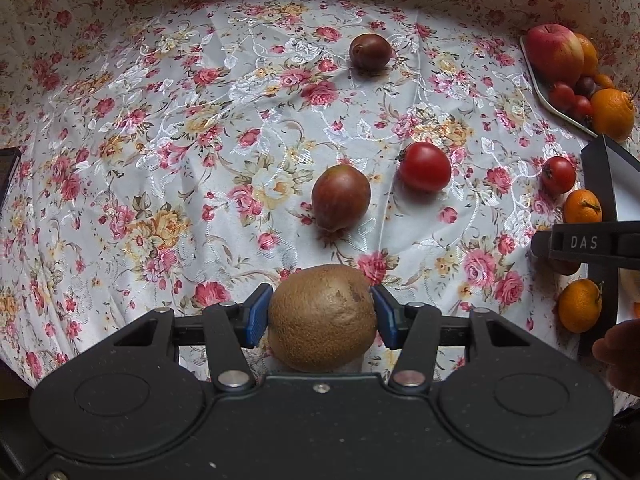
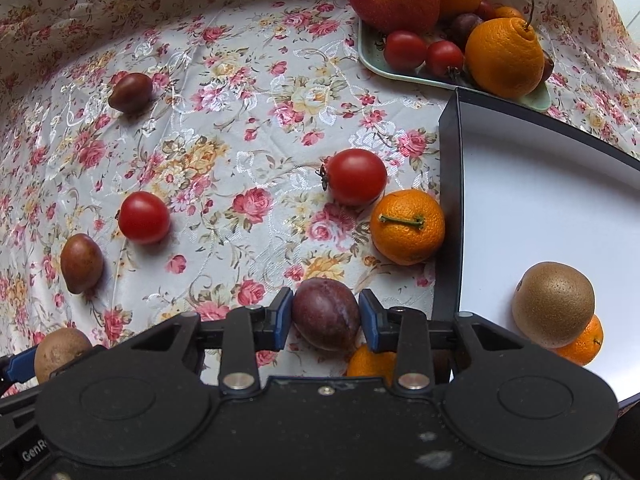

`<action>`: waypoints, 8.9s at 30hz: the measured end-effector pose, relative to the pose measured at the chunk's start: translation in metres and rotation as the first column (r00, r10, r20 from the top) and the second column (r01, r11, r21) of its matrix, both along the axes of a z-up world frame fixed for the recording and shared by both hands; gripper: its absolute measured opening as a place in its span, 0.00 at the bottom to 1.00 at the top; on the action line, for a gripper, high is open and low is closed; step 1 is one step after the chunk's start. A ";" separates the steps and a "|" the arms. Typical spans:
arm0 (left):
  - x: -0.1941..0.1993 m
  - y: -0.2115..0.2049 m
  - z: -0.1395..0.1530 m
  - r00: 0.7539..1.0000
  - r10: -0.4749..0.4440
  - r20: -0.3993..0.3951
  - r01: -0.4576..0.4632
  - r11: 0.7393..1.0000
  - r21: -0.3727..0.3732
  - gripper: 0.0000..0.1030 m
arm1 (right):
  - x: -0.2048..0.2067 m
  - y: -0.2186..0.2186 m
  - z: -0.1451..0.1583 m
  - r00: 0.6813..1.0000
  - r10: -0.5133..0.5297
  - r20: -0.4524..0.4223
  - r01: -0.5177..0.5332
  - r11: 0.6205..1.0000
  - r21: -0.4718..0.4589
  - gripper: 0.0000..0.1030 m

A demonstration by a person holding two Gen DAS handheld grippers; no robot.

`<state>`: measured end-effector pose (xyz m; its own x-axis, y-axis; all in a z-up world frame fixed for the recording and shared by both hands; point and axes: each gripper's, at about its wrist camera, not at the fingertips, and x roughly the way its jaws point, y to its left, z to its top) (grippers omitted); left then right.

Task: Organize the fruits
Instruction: 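Close the right tool on the dark red plum while the left tool holds the kiwi, then carry the kiwi and plum in both tools over the white box, then open both tools to drop the kiwi and plum into the box, then withdraw both open tools from the box toward the loose fruits, then move the right tool toward a tangerine and the left tool toward a dark plum, then close the right tool on the tangerine while the left tool lowers and grasps the plum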

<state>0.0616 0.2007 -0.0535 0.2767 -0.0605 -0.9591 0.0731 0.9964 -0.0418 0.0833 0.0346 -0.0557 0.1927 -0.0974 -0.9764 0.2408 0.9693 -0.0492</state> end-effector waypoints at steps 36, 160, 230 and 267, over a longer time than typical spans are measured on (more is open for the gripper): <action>-0.006 -0.104 0.072 0.975 -0.158 0.159 0.164 0.986 -0.029 0.57 | -0.031 -0.105 0.066 0.920 -0.344 0.190 0.323 0.937 0.130 0.36; 0.034 -0.145 0.085 0.984 -0.114 0.136 0.108 0.993 0.047 0.58 | -0.048 -0.122 0.080 0.891 -0.409 0.199 0.383 0.911 0.155 0.36; 0.097 -0.016 0.070 0.994 0.080 0.076 -0.083 0.996 0.031 0.58 | 0.042 -0.013 0.014 0.980 -0.188 0.068 0.163 0.947 0.276 0.35; 0.144 0.006 0.035 0.990 0.139 -0.004 -0.139 0.990 0.031 0.58 | 0.088 0.023 -0.011 0.992 -0.094 0.083 0.086 0.992 0.095 0.40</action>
<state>0.2054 0.2071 -0.0190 0.2743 0.0074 -0.9616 -0.0666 0.9977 -0.0114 0.1715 0.0572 -0.0671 0.2722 -0.0295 -0.9618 0.3266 0.9430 0.0635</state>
